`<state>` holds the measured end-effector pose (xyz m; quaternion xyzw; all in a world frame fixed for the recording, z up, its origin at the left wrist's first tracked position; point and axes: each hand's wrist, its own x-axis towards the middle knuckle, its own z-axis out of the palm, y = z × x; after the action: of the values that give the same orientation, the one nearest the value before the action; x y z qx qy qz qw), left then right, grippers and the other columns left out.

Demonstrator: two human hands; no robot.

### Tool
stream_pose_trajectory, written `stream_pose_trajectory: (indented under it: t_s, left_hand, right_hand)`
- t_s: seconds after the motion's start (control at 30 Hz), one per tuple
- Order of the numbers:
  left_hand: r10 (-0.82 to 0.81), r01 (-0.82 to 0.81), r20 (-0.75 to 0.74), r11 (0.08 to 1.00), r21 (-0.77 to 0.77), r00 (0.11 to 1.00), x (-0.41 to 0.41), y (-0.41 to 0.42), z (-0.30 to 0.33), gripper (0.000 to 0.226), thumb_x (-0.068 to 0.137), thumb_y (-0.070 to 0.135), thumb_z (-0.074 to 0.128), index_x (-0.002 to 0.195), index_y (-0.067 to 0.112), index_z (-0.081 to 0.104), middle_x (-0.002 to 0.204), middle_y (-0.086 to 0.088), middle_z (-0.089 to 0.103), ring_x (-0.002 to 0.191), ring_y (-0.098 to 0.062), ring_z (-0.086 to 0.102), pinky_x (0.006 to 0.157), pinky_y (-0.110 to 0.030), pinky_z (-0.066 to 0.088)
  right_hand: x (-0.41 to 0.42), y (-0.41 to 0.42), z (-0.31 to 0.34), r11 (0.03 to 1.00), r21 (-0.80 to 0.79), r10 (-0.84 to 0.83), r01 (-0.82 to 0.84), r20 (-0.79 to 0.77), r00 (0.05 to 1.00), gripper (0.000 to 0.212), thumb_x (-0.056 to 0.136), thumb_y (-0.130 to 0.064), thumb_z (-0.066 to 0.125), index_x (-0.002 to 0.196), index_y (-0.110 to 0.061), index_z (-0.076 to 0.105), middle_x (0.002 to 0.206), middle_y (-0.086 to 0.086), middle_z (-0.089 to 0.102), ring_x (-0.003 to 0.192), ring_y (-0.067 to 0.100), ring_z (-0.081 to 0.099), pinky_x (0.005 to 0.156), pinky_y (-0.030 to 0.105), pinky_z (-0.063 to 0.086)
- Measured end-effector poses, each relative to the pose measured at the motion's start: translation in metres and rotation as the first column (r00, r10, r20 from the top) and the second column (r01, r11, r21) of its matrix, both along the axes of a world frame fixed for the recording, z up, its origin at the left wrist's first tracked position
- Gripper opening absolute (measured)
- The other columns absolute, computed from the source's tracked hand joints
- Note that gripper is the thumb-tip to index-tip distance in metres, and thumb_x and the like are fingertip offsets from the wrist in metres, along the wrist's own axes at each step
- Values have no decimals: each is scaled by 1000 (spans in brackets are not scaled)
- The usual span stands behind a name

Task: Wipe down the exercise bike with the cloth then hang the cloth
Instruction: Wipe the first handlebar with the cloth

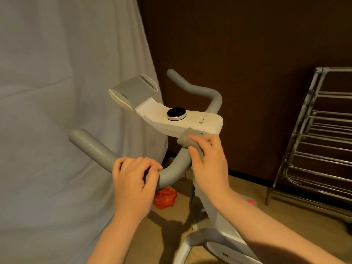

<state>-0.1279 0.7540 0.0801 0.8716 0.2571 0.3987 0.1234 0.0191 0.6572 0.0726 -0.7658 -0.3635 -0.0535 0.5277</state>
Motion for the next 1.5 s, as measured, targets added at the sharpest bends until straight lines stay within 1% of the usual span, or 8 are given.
stream_pose_trajectory:
  t_s: [0.2,0.37,0.47,0.77,0.93,1.13,1.3,1.5]
  left_hand:
    - [55,-54,14,998,-42,998,6,-4,2,25,84,29,42,68,32,62,63,18,55,74,-5,48,89,-28,26]
    - [46,-46,1,999,-21,999,4,-4,2,27,86,29,40,69,31,61,63,17,54,72,-8,47,89,-31,27]
    - [39,-39,-21,999,-13,999,4,-3,2,27,87,29,40,69,31,60,64,17,54,72,-8,47,88,-31,27]
    - [-35,35,-59,999,14,998,-1,2,1,28,91,29,39,74,34,61,70,21,55,75,-7,48,87,-30,25]
    - [-135,132,-100,991,-33,986,-9,9,6,26,92,36,39,80,40,61,75,24,58,80,-1,50,91,-29,24]
    - [-304,303,-183,952,-32,935,-22,37,18,26,89,44,39,83,40,64,80,27,60,85,2,53,91,-19,23]
    - [-280,311,-215,942,124,936,-27,71,26,29,90,38,41,74,29,62,71,20,54,68,-6,48,83,-29,35]
    - [-343,385,-210,899,208,915,-33,75,16,29,96,30,40,80,27,64,76,15,58,72,-7,50,84,-24,29]
  right_hand:
    - [0,6,8,969,219,-33,117,-351,936,30,97,-18,55,123,-30,60,118,-9,48,98,-4,46,88,16,42]
    - [-44,17,-1,801,443,209,403,-837,505,32,102,-21,47,129,-37,54,123,-13,56,103,-2,54,84,22,47]
    - [-16,25,10,784,367,161,501,-899,407,34,102,-20,46,135,-25,55,128,-3,61,114,17,58,95,37,51]
    - [-19,28,14,800,350,23,488,-830,557,23,104,-32,37,111,-35,59,116,-10,60,110,12,55,91,31,46]
    - [-63,15,-2,876,357,-63,325,-584,809,33,102,-31,43,133,-39,51,127,-19,52,119,-1,48,96,19,41]
    - [10,28,32,926,-290,-227,241,81,971,30,96,-38,55,125,-36,60,121,-7,62,109,14,55,82,35,53]
    - [10,22,60,794,-603,182,-79,111,977,21,93,-35,59,110,-33,70,98,-6,69,84,10,60,70,33,55]
    - [-28,29,63,691,-723,202,9,206,957,19,94,-44,53,107,-39,66,101,0,56,92,14,48,74,35,46]
